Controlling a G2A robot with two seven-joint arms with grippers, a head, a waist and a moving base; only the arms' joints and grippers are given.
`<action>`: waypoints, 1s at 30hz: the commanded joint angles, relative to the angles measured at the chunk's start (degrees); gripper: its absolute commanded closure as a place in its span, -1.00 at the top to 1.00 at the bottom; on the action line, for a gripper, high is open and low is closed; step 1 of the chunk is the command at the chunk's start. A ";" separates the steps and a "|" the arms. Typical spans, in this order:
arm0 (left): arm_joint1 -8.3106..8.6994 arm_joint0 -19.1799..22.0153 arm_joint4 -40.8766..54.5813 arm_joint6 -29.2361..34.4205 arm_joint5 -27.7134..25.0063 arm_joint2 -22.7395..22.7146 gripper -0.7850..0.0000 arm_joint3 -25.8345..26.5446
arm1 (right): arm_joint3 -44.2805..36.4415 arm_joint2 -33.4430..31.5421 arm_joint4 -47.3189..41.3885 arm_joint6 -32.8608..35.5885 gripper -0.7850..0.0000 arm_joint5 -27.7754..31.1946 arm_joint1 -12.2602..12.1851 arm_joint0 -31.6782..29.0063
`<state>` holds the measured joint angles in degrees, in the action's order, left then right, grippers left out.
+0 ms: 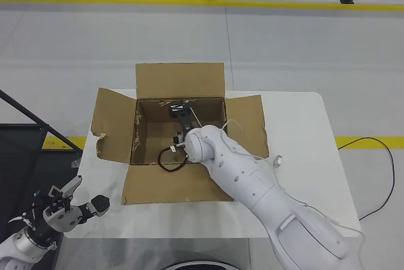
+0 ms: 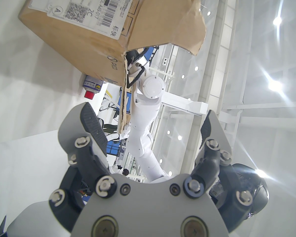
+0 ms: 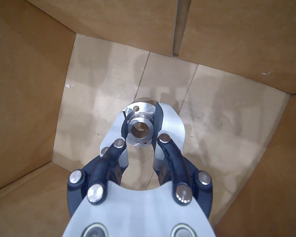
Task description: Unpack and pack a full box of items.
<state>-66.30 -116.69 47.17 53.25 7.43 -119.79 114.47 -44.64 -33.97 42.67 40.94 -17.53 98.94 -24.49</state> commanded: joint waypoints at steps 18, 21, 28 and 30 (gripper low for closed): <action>0.00 0.00 0.00 0.00 0.00 0.00 1.00 0.00 | -7.23 -3.13 4.99 5.19 0.44 1.76 -0.15 0.09; 0.00 0.00 0.00 0.00 0.00 0.00 1.00 0.00 | -14.03 -5.55 7.02 7.90 0.48 1.32 -1.59 -1.79; 0.00 0.00 0.00 0.00 0.00 0.00 1.00 0.00 | -34.34 -12.06 13.44 15.89 0.57 1.68 -5.44 -10.24; 0.00 0.00 0.00 0.00 0.00 0.00 1.00 0.00 | -40.11 -13.88 15.64 17.75 0.60 1.80 -6.38 -13.00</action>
<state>-66.30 -116.69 47.17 53.25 7.43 -119.79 114.47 -81.65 -47.05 57.36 57.89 -15.76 92.94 -36.25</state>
